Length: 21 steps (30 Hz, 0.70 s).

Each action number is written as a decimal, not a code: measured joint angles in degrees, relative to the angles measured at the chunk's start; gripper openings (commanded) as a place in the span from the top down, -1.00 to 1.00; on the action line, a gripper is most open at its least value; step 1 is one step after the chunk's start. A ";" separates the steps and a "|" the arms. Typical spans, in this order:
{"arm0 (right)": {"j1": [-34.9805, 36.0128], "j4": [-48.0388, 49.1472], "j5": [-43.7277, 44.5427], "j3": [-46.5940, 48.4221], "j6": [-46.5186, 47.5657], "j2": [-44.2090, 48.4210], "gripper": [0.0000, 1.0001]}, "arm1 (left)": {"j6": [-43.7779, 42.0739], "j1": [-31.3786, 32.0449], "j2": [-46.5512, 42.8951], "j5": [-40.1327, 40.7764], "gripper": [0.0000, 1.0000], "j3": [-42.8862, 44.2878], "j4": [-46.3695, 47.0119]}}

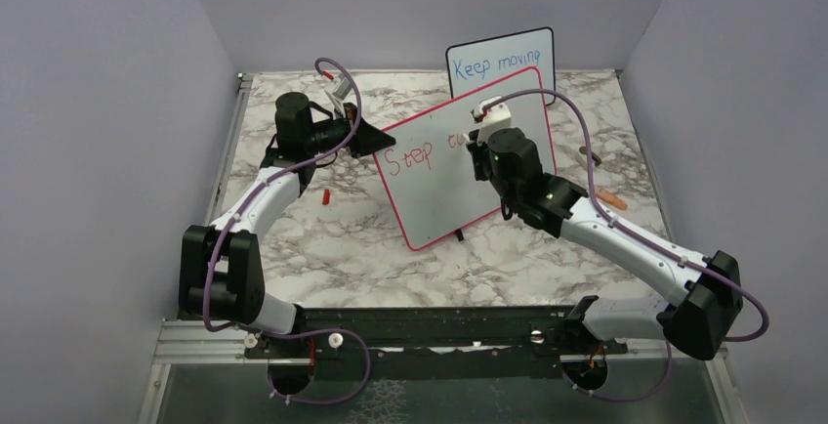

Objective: Write a sentence on the whiteboard

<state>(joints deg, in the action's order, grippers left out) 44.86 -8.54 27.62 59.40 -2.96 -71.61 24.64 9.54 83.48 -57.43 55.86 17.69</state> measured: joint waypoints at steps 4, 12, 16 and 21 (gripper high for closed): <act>0.00 0.87 -0.07 0.37 0.07 -0.15 0.99 | 0.00 0.00 -0.02 -0.02 1.00 0.00 0.00; -0.26 1.16 -1.66 0.85 0.46 -0.39 0.99 | 0.00 0.00 0.00 0.00 1.00 0.00 0.00; -0.26 1.14 -3.28 1.20 0.46 -0.39 0.99 | 0.00 0.00 -0.02 0.00 1.00 0.00 0.00; -0.26 0.76 -4.50 1.20 0.44 -0.37 0.99 | 0.00 -0.04 -0.02 0.00 1.00 0.00 -0.04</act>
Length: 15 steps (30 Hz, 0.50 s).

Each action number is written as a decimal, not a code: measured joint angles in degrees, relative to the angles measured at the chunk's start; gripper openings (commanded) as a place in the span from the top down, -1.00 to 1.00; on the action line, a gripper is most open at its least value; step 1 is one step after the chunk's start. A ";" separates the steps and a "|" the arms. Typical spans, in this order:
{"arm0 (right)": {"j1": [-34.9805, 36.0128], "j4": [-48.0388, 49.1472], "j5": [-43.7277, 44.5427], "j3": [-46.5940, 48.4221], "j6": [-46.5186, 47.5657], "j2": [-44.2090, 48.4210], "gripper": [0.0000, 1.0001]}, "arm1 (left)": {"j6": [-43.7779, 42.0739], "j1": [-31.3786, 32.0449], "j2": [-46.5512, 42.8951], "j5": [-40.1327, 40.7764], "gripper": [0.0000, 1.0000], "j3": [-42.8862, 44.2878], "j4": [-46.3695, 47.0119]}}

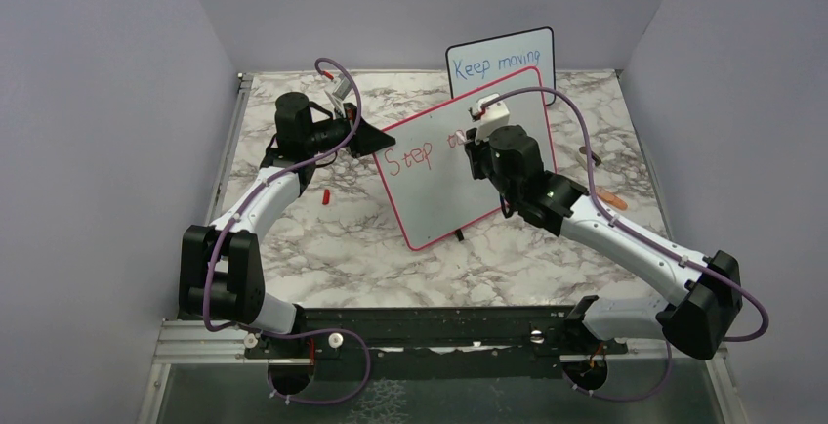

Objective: Write a sentence on the whiteboard

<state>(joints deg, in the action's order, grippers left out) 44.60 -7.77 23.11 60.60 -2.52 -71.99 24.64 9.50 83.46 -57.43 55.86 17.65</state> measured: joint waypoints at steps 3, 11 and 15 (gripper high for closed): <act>0.00 -0.35 -0.07 0.00 -0.02 0.04 0.99 | 0.00 0.00 0.00 0.00 1.00 0.00 0.00; 0.00 -2.29 0.00 -0.02 -0.09 0.42 0.99 | 0.00 0.00 0.00 -0.02 1.00 0.00 0.00; 0.00 -2.71 0.00 -0.02 -0.07 0.81 0.99 | -0.02 0.00 0.00 -0.07 1.00 0.00 0.02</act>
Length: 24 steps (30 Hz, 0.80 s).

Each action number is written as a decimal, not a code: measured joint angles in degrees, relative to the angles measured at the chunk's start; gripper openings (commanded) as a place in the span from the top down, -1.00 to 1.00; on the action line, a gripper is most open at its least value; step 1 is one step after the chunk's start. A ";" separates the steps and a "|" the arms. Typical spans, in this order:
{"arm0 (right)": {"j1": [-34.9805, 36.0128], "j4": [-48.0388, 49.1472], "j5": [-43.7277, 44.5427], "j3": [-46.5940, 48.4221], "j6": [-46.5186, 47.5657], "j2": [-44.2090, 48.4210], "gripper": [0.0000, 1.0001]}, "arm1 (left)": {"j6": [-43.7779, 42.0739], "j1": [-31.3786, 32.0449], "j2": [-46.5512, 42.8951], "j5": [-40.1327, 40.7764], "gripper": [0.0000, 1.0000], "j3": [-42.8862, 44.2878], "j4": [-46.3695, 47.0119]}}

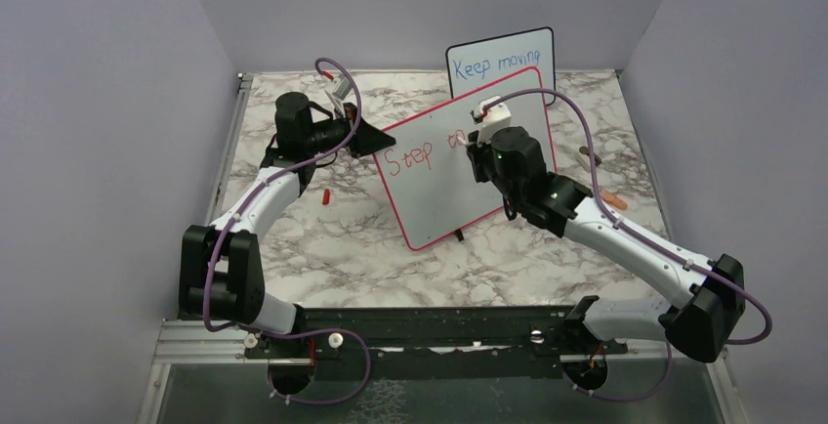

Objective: Write a sentence on the whiteboard

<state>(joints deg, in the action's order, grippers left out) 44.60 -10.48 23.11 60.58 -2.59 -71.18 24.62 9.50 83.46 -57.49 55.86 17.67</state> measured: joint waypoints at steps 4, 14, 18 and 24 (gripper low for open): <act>-0.07 -0.20 0.13 0.00 0.17 1.25 0.99 | 0.00 0.00 0.02 0.00 1.00 0.00 0.00; -2.38 -0.07 0.48 -0.09 2.71 2.97 0.99 | 0.00 0.00 0.02 -0.04 1.00 0.00 0.00; -3.08 0.22 0.42 -0.13 3.21 2.67 0.99 | 0.00 0.00 0.02 -0.07 1.00 0.00 0.00; -3.10 0.61 -0.17 -0.13 3.72 1.68 0.99 | 0.00 0.00 0.02 -0.07 1.00 0.02 -0.02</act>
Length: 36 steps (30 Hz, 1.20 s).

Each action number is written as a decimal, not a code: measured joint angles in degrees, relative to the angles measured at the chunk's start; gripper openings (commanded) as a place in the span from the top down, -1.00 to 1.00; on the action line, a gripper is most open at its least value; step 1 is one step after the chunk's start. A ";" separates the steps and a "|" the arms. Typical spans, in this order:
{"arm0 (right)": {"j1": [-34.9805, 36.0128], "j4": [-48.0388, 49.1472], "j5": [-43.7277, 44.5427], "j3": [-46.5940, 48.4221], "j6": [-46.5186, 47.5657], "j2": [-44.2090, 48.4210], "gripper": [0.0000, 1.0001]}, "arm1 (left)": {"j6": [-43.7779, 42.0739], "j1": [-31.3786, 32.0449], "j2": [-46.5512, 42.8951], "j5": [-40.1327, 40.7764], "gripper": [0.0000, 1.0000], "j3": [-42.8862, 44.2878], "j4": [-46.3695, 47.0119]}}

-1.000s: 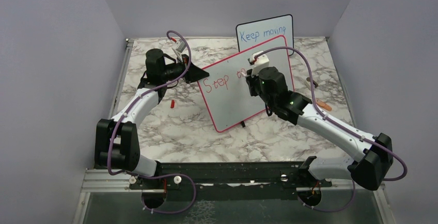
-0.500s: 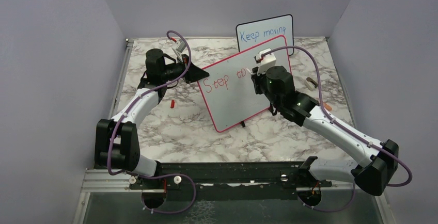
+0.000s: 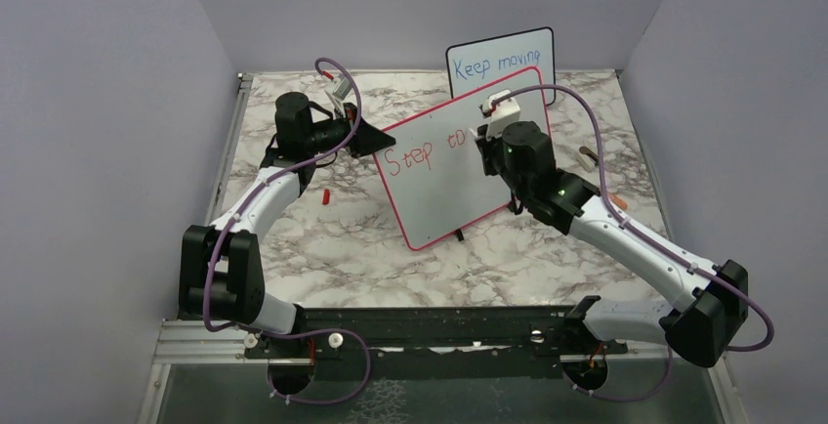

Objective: Write a sentence on the whiteboard

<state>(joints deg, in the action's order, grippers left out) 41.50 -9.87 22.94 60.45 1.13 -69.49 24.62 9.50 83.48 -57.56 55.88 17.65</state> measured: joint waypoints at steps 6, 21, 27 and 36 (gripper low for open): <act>0.00 0.50 -0.48 0.00 0.02 -0.92 0.99 | -0.02 0.00 -0.02 -0.02 1.00 0.04 -0.04; -0.26 1.29 -1.40 0.00 0.04 -1.75 0.99 | -0.04 -0.04 0.00 -0.02 1.00 0.04 -0.17; -0.33 1.25 -1.38 -0.07 -0.02 -1.70 0.99 | -0.02 -0.04 0.00 -0.02 1.00 0.04 -0.17; -0.35 -0.15 -1.38 -2.47 -0.26 -0.22 0.99 | -0.02 -0.04 0.00 -0.02 1.00 0.04 -0.20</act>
<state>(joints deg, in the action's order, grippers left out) 41.15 -10.02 21.56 57.98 0.86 -69.71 24.60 9.45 83.48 -57.58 55.92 17.45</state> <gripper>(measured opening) 0.167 0.030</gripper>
